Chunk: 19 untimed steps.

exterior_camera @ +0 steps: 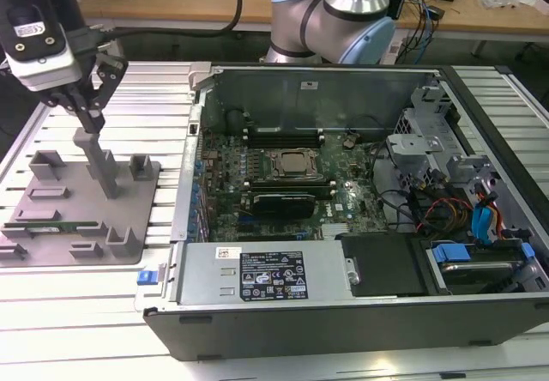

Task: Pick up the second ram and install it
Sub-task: 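Reach for the second ram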

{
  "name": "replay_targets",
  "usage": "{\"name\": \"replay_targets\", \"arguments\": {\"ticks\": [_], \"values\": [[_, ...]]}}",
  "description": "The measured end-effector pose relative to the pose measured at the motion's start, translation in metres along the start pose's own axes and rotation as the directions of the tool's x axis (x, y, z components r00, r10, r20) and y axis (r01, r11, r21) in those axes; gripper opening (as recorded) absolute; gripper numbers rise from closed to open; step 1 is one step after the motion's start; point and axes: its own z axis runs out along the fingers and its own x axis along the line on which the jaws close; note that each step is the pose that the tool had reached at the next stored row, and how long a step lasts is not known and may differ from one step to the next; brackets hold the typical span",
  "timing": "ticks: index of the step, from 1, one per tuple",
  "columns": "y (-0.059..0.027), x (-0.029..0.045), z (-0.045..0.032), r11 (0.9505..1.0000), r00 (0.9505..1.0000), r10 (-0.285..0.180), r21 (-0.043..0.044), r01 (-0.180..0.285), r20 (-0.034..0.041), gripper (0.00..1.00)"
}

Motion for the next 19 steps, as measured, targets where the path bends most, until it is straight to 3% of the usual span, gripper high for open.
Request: {"name": "replay_targets", "arguments": {"ticks": [13,19], "values": [[-0.0037,0.0425,0.0106,1.0,1.0,0.0,0.0,0.0,0.0,0.08],[-0.007,0.0778,0.0255,1.0,1.0,0.0,-0.0001,0.0,0.0001,0.08]]}}
